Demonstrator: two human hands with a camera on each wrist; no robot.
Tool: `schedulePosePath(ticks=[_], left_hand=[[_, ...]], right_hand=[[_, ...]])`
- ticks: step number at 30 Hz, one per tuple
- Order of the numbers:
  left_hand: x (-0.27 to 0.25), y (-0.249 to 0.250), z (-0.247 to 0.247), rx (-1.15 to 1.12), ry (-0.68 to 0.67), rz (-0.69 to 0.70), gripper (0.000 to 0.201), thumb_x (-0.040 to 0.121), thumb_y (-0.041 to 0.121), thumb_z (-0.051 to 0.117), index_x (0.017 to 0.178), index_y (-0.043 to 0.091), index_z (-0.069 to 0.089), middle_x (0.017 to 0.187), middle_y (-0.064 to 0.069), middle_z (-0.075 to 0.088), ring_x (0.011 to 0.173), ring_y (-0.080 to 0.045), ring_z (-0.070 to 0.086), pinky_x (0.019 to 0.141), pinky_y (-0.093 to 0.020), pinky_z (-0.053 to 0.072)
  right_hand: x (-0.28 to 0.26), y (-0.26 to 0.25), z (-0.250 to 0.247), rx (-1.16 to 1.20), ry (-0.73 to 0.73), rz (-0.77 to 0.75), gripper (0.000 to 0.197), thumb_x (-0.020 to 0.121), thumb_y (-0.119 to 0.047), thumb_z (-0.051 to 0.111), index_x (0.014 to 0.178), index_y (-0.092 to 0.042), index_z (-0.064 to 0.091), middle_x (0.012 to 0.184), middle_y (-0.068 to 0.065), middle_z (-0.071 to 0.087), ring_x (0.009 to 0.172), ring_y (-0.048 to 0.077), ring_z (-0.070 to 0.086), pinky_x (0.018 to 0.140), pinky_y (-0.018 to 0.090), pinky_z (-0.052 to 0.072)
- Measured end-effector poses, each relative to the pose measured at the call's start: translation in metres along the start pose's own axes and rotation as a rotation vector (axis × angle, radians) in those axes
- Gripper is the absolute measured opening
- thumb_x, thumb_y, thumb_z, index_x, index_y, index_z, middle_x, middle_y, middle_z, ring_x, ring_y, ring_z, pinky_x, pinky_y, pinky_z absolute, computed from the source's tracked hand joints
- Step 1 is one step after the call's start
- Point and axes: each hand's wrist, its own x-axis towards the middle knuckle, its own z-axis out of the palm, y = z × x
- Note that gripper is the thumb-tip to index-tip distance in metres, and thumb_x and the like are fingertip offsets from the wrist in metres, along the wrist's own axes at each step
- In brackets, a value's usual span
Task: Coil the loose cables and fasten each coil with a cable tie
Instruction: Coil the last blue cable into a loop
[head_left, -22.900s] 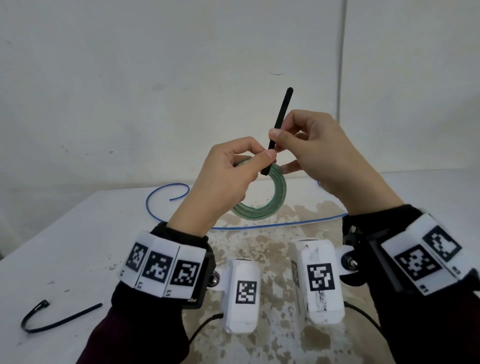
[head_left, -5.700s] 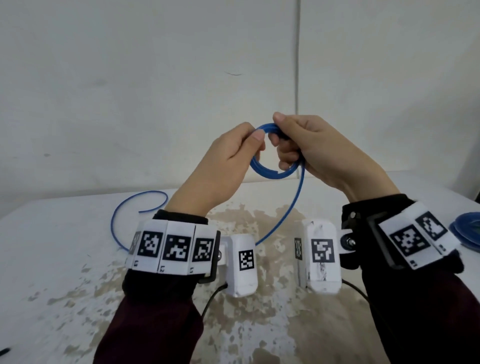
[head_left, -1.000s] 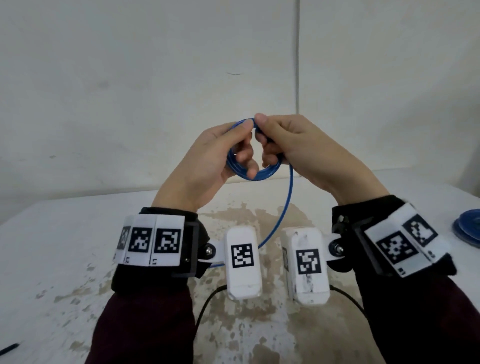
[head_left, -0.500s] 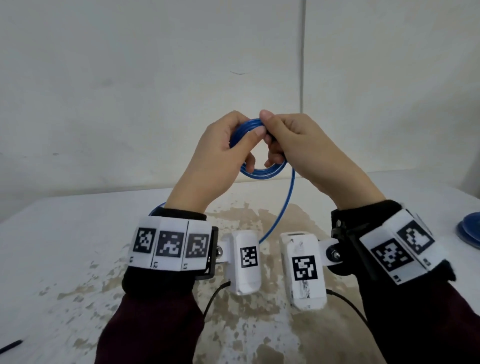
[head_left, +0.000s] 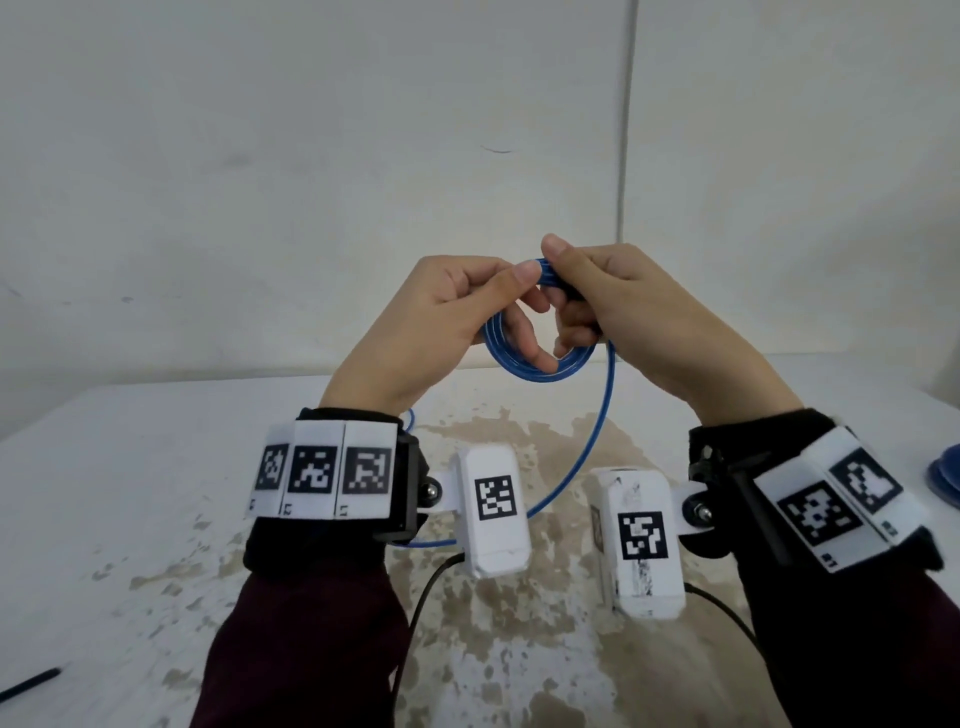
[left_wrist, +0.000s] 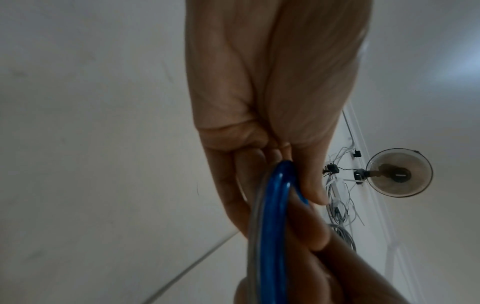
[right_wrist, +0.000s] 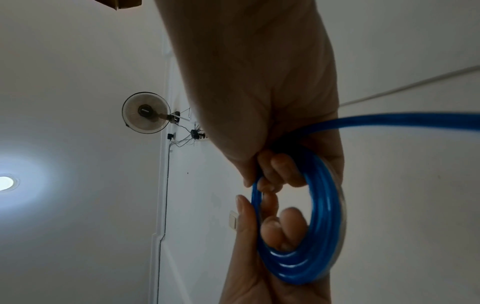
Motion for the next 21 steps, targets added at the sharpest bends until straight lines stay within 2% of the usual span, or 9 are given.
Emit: schedulePosePath(ticks=[3,6,8,10,13,15,17,19,21], left_hand=[[0.003,-0.004,0.002,-0.052,0.088,0.048,0.029,0.099,0.020,0.046,0.084,0.000,0.060,0.056,-0.002,0.066,0.059,-0.023,0.069,0.065,-0.021,0.051],[0.005,-0.005,0.003,-0.117,0.155,0.035,0.028,0.099,0.019,0.046,0.083,0.001,0.059,0.055,0.000,0.062,0.058,-0.021,0.067,0.065,-0.023,0.052],[0.005,-0.003,0.004,-0.128,0.114,-0.044,0.028,0.100,0.021,0.044,0.084,0.004,0.059,0.058,0.000,0.060,0.060,-0.019,0.063,0.069,-0.028,0.053],[0.004,0.001,0.005,-0.143,0.023,-0.148,0.028,0.100,0.024,0.043,0.086,0.005,0.057,0.060,-0.002,0.054,0.059,-0.017,0.057,0.068,-0.028,0.052],[0.003,0.008,0.008,-0.118,-0.055,-0.208,0.030,0.101,0.027,0.041,0.084,0.005,0.054,0.063,-0.004,0.039,0.052,-0.014,0.044,0.059,-0.023,0.042],[0.003,0.011,0.010,-0.055,-0.013,-0.162,0.034,0.102,0.024,0.040,0.075,0.007,0.050,0.067,-0.007,0.030,0.050,-0.010,0.032,0.053,-0.020,0.030],[0.003,0.013,0.009,0.019,0.054,-0.099,0.034,0.103,0.022,0.038,0.072,0.009,0.045,0.070,-0.009,0.027,0.051,-0.010,0.023,0.051,-0.021,0.020],[0.003,0.015,0.006,0.015,0.133,-0.069,0.034,0.103,0.022,0.038,0.072,0.010,0.041,0.065,-0.005,0.024,0.051,-0.011,0.019,0.053,-0.025,0.015],[0.002,0.018,0.003,-0.029,0.172,-0.073,0.034,0.102,0.022,0.039,0.070,0.010,0.041,0.058,0.003,0.025,0.048,-0.010,0.019,0.053,-0.025,0.015]], right_hand=[[0.003,0.006,-0.001,0.130,-0.015,0.060,0.044,0.101,-0.039,0.037,0.072,-0.010,0.053,0.052,-0.003,0.044,0.052,0.015,0.046,0.062,0.023,0.048],[0.006,0.008,-0.004,0.223,-0.024,0.072,0.043,0.104,-0.034,0.032,0.076,-0.009,0.056,0.055,-0.003,0.047,0.056,0.014,0.048,0.069,0.024,0.049],[0.004,0.007,-0.007,0.157,-0.004,0.039,0.041,0.104,-0.032,0.032,0.075,-0.011,0.052,0.053,-0.007,0.038,0.053,0.012,0.041,0.067,0.024,0.045],[0.001,0.003,-0.010,0.061,-0.006,0.014,0.040,0.103,-0.033,0.034,0.072,-0.011,0.048,0.050,-0.011,0.034,0.048,0.010,0.035,0.062,0.021,0.045],[-0.003,-0.001,-0.010,0.014,-0.091,0.009,0.041,0.103,-0.032,0.035,0.071,-0.010,0.046,0.047,-0.014,0.033,0.045,0.008,0.032,0.058,0.020,0.044],[-0.002,-0.001,-0.006,0.062,-0.083,0.023,0.041,0.103,-0.033,0.036,0.071,-0.011,0.050,0.048,-0.011,0.037,0.046,0.009,0.038,0.062,0.026,0.050],[0.000,-0.001,-0.002,0.108,-0.037,0.033,0.042,0.102,-0.035,0.036,0.075,-0.010,0.056,0.053,-0.002,0.051,0.051,0.012,0.053,0.071,0.031,0.054],[0.002,0.000,0.001,0.182,-0.023,0.043,0.043,0.103,-0.034,0.033,0.079,-0.009,0.057,0.059,0.003,0.058,0.060,0.015,0.062,0.072,0.028,0.055],[0.003,0.001,0.003,0.267,-0.051,0.037,0.042,0.104,-0.031,0.030,0.079,-0.009,0.054,0.057,0.000,0.054,0.062,0.017,0.062,0.073,0.026,0.054]])
